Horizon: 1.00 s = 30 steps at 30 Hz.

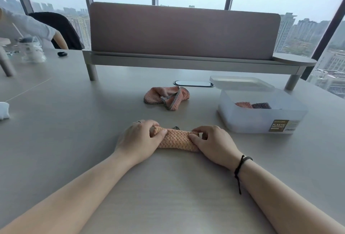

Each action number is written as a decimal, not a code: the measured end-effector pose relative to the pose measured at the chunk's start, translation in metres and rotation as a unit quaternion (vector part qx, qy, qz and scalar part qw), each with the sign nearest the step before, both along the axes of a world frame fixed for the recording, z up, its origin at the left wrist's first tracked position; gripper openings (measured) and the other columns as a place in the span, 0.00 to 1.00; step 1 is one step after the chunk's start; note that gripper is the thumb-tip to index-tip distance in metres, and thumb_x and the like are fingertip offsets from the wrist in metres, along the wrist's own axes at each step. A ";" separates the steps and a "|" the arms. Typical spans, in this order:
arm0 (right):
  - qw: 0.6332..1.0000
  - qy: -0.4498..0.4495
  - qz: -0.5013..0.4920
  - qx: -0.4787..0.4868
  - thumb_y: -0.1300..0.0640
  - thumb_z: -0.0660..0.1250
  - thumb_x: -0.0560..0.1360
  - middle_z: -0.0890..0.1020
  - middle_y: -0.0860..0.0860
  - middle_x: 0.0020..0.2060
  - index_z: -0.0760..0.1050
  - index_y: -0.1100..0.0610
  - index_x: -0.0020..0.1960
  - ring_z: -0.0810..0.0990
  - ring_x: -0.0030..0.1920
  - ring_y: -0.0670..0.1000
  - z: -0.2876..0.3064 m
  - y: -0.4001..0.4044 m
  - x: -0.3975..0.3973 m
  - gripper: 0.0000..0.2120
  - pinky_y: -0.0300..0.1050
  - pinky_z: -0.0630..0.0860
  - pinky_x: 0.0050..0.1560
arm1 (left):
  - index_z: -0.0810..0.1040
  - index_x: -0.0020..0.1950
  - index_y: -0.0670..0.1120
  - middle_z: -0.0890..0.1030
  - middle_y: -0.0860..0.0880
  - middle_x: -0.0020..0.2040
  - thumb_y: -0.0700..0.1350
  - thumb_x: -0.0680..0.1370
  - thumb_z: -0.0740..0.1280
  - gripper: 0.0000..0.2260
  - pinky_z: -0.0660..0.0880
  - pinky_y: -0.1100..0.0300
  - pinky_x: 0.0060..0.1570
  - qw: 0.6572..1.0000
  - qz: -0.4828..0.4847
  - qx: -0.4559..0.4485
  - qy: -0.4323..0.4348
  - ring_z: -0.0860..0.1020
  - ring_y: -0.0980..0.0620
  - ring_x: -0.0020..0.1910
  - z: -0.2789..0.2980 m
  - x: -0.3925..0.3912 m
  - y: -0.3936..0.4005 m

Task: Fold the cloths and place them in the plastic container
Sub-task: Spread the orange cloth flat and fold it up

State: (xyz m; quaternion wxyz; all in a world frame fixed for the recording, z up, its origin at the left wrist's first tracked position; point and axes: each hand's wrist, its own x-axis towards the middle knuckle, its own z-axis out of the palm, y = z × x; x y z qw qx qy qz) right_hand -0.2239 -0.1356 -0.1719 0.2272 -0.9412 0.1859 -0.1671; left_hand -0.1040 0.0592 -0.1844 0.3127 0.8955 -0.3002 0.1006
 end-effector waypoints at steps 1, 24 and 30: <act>1.000 0.003 0.002 0.001 0.42 0.66 0.75 0.79 0.42 0.37 0.81 0.45 0.51 0.80 0.46 0.49 0.001 0.001 0.000 0.11 0.42 0.71 0.42 | 0.80 0.55 0.55 0.81 0.51 0.51 0.62 0.76 0.66 0.15 0.75 0.53 0.55 1.000 -0.005 0.000 -0.002 0.78 0.47 0.56 -0.001 0.001 0.001; 0.853 -0.045 0.161 0.495 0.55 0.77 0.66 0.81 0.55 0.41 0.76 0.57 0.58 0.80 0.40 0.53 0.027 -0.012 -0.058 0.23 0.47 0.77 0.41 | 0.72 0.47 0.49 0.77 0.46 0.39 0.45 0.66 0.81 0.20 0.79 0.58 0.34 0.774 -0.324 -0.252 0.483 0.79 0.51 0.38 0.052 -0.020 -0.004; 0.927 -0.028 0.095 0.362 0.31 0.71 0.65 0.84 0.52 0.40 0.79 0.59 0.49 0.83 0.41 0.52 0.053 -0.023 -0.059 0.31 0.48 0.79 0.39 | 0.72 0.52 0.43 0.82 0.46 0.40 0.41 0.74 0.71 0.11 0.77 0.60 0.33 0.809 -0.354 -0.202 0.423 0.81 0.53 0.39 0.093 -0.041 -0.071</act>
